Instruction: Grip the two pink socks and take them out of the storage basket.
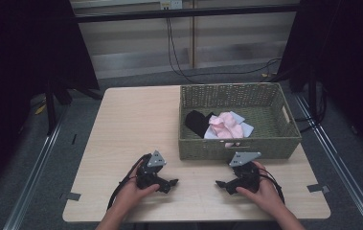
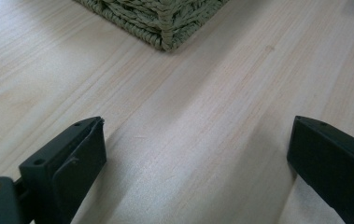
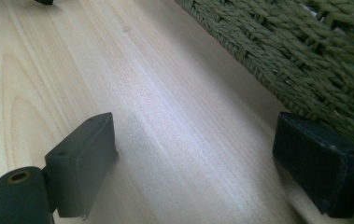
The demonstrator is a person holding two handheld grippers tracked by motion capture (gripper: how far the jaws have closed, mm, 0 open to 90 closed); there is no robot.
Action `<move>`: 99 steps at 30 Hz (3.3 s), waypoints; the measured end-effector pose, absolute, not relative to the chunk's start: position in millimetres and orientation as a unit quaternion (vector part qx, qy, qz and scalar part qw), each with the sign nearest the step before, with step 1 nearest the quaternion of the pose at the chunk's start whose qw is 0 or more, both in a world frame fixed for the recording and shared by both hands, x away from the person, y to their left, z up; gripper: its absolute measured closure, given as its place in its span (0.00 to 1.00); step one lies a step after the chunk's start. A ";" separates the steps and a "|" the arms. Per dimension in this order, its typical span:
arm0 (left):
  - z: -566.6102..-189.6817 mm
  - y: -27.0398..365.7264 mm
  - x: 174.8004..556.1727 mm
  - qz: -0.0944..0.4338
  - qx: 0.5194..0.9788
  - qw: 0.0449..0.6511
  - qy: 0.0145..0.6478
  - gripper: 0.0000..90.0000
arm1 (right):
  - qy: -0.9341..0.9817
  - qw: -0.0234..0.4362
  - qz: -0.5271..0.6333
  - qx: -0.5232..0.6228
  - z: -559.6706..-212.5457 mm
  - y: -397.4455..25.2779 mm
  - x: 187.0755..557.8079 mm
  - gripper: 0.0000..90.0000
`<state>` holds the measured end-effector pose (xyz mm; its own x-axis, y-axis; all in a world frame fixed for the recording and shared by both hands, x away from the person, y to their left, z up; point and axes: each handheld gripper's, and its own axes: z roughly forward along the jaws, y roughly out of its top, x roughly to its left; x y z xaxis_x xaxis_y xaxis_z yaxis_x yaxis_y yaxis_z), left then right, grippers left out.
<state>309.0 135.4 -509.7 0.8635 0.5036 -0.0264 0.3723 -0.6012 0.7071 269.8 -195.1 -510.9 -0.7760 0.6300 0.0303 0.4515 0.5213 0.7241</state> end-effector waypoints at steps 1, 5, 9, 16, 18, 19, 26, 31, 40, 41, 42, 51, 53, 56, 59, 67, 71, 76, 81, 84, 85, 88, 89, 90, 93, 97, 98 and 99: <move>-509.7 135.3 309.1 0.088 0.891 0.372 0.246 0.04 | 0.863 0.119 0.376 0.315 -510.9 -195.2 269.9 0.14; -510.0 134.6 309.5 0.088 0.890 0.374 0.247 0.04 | 0.862 0.119 0.377 0.317 -511.1 -195.2 270.1 0.14; -510.0 134.3 309.8 0.088 0.890 0.373 0.246 0.04 | 0.862 0.119 0.377 0.318 -511.0 -195.4 270.1 0.14; -509.9 134.1 310.2 0.088 0.891 0.373 0.245 0.04 | 0.868 0.098 0.366 0.320 -506.0 -196.2 271.6 0.17; -510.0 134.1 310.2 0.088 0.891 0.373 0.245 0.04 | 0.880 0.092 0.346 0.312 -501.7 -195.6 272.1 0.17; -509.9 134.1 310.2 0.088 0.891 0.372 0.245 0.04 | 0.884 0.088 0.340 0.309 -499.2 -195.5 271.8 0.18; -509.9 134.1 310.3 0.088 0.891 0.372 0.245 0.04 | 0.899 0.066 0.314 0.299 -478.6 -198.3 274.2 0.20; -509.9 134.0 310.4 0.087 0.891 0.373 0.245 0.04 | 0.904 0.060 0.303 0.297 -458.5 -203.7 276.9 0.22; -509.9 134.0 310.5 0.088 0.891 0.373 0.244 0.04 | 0.906 0.057 0.307 0.286 -415.4 -206.7 284.5 0.24; -509.9 134.1 310.4 0.088 0.891 0.372 0.244 0.04 | 0.906 0.057 0.307 0.286 -412.1 -206.7 285.2 0.24; -509.9 134.0 310.4 0.088 0.891 0.373 0.244 0.04 | 0.907 0.059 0.307 0.281 -408.4 -206.8 287.0 0.24; -509.9 134.0 310.4 0.087 0.891 0.373 0.244 0.04 | 0.907 0.058 0.307 0.283 -376.3 -211.2 301.5 0.24; -509.9 134.0 310.4 0.087 0.891 0.373 0.244 0.04 | 0.902 0.054 0.311 0.293 -370.1 -213.6 307.5 0.24; -509.9 134.1 310.4 0.087 0.891 0.373 0.245 0.04 | 0.900 0.059 0.312 0.299 -364.3 -217.0 316.6 0.25; -509.9 134.0 310.4 0.087 0.891 0.373 0.245 0.04 | 0.894 0.062 0.318 0.308 -360.7 -220.4 326.4 0.25; -510.5 133.4 310.6 0.088 0.888 0.378 0.246 0.04 | 0.888 0.074 0.311 0.329 -357.8 -224.7 355.3 0.25; -510.4 133.4 310.6 0.088 0.888 0.377 0.246 0.04 | 0.885 0.073 0.300 0.347 -363.5 -225.8 371.6 0.26; -510.5 133.2 310.5 0.088 0.887 0.379 0.248 0.04 | 0.889 0.075 0.277 0.356 -374.6 -222.6 389.5 0.28; -510.5 133.4 310.6 0.088 0.888 0.378 0.246 0.04 | 0.891 0.068 0.259 0.368 -387.7 -220.9 406.4 0.34; -510.5 133.2 310.5 0.088 0.887 0.379 0.248 0.04 | 0.893 0.066 0.250 0.368 -394.7 -219.5 414.2 0.39; -510.6 133.4 310.6 0.088 0.888 0.378 0.246 0.04 | 0.893 0.062 0.247 0.372 -396.9 -218.7 416.4 0.40; -510.6 133.2 310.6 0.087 0.887 0.379 0.247 0.04 | 0.894 0.061 0.237 0.374 -404.7 -216.4 422.8 0.45; -510.5 133.2 310.5 0.088 0.887 0.379 0.248 0.04 | 0.894 0.060 0.233 0.378 -405.9 -215.7 423.9 0.47; -510.5 133.2 310.5 0.088 0.887 0.379 0.248 0.04 | 0.894 0.060 0.233 0.378 -405.9 -215.7 423.9 0.47; -510.5 133.2 310.5 0.088 0.887 0.379 0.248 0.04 | 0.893 0.054 0.225 0.385 -411.7 -214.8 431.0 0.55; -510.5 133.3 310.6 0.088 0.888 0.378 0.246 0.04 | 0.894 0.046 0.219 0.389 -416.5 -215.4 436.3 0.67; -510.5 133.3 310.6 0.088 0.888 0.378 0.246 0.04 | 0.895 0.038 0.220 0.387 -418.1 -215.5 437.2 0.73; -510.4 133.4 310.6 0.088 0.888 0.378 0.246 0.04 | 0.895 0.031 0.216 0.389 -418.9 -215.0 437.5 0.73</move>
<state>310.6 133.4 -510.4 0.8633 0.5037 -0.0299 0.3710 -0.5936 0.7141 437.5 -215.0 -418.9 -0.6958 0.7095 0.1117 0.6824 0.6045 0.4111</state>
